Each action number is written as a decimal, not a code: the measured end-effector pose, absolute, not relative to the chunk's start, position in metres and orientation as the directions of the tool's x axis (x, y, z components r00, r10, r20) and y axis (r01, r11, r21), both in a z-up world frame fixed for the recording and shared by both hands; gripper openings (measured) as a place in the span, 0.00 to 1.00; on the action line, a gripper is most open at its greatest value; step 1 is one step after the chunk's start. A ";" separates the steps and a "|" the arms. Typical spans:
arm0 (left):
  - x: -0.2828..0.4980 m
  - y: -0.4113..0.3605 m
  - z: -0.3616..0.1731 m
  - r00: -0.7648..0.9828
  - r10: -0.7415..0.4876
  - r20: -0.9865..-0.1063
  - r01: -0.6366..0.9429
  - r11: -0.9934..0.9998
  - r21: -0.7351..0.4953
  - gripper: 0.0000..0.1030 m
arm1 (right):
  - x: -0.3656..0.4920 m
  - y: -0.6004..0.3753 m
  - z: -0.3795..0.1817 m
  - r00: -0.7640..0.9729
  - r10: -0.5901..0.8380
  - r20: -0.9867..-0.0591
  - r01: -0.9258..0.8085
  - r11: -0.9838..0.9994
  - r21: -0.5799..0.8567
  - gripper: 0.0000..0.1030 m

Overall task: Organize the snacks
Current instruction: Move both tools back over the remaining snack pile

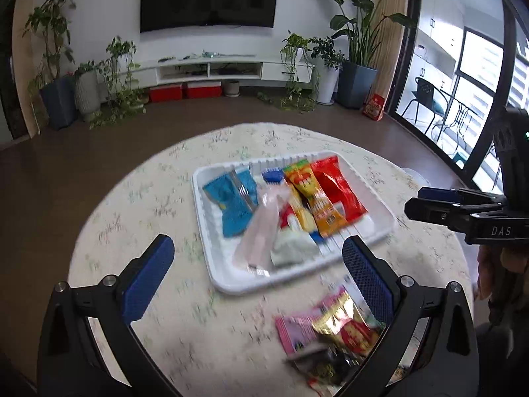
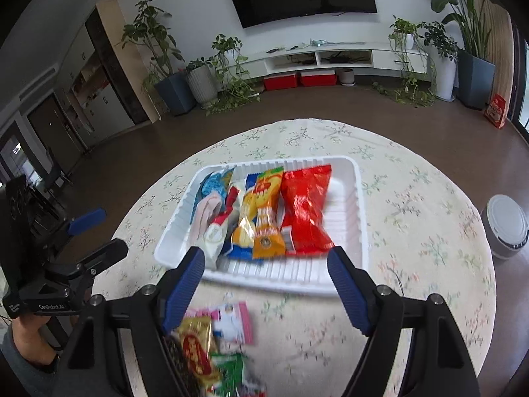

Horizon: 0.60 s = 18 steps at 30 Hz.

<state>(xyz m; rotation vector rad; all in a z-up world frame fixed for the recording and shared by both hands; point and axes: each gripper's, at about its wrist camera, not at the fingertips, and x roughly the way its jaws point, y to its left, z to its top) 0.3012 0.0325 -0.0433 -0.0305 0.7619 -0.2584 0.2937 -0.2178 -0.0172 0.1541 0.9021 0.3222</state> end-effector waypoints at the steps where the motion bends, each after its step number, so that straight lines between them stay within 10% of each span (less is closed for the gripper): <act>1: 0.293 0.034 -0.045 0.682 -0.250 -0.687 0.209 0.967 -0.144 1.00 | 0.287 -0.220 -0.017 0.577 0.342 -0.742 -0.208 0.940 0.272 0.77; 18: 0.154 0.039 -0.108 0.533 -0.325 -0.781 0.102 0.941 -0.322 1.00 | 0.156 -0.206 -0.053 0.512 0.395 -0.762 -0.292 0.915 0.278 0.72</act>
